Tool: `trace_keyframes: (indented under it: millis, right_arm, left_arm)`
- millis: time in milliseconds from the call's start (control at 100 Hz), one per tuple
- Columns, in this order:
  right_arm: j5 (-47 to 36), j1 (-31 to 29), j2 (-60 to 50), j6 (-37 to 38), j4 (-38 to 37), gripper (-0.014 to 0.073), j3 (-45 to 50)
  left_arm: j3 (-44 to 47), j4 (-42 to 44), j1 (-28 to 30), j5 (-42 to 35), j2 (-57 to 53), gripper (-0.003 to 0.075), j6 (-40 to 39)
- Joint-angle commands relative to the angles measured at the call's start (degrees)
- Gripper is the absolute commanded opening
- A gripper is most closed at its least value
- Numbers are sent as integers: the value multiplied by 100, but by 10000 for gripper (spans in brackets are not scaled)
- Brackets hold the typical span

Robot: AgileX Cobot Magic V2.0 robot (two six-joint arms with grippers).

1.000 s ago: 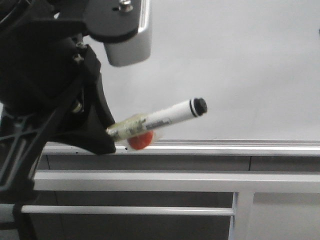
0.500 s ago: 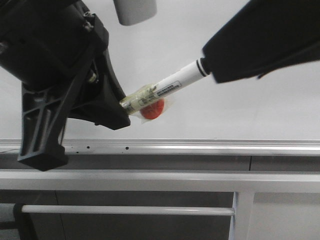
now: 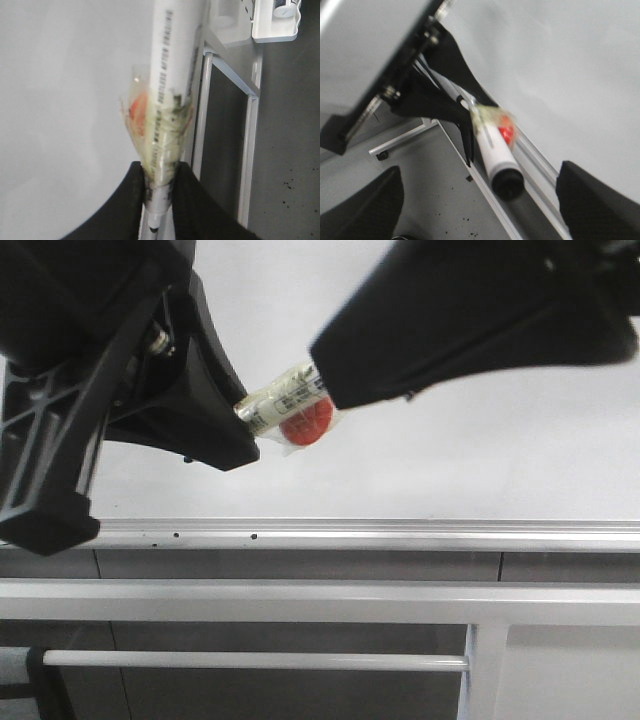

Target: Write number 1 on whiteboard

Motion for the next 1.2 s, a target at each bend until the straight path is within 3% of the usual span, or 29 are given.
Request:
trace_keyframes:
  millis: [0, 220, 420, 640, 740, 870, 930, 1020, 1190]
  right_arm:
    - [-433, 29, 22, -77, -121, 563, -259]
    - [-458, 38, 193, -77, -121, 555, -308]
    - [-536, 51, 287, -77, -124, 400, -308]
    - [-551, 51, 287, -77, -124, 316, -308]
    - [-518, 51, 287, -77, -124, 197, -308]
    - [-470, 51, 287, -77, -124, -69, -308]
    - [-470, 51, 287, -77, -124, -66, -308]
    - [-470, 51, 287, -77, -124, -67, -308]
    - [-581, 51, 287, -77, -110, -67, -308]
  left_arm:
    - [-194, -98, -44, -267, -183, -20, -68]
    - [-194, -104, -99, -289, -183, -20, -68]
    - [-194, -76, -252, -301, -183, -20, -68]
    - [-194, -76, -252, -301, -183, -20, -68]
    - [-194, -38, -252, -312, -183, -20, -68]
    - [-194, 84, -241, -363, -183, -20, -68]
    - [-194, 84, -241, -390, -183, -16, -68]
    - [-194, 84, -241, -391, -183, 39, -68]
    - [-194, -9, -241, -391, -286, 272, -68]
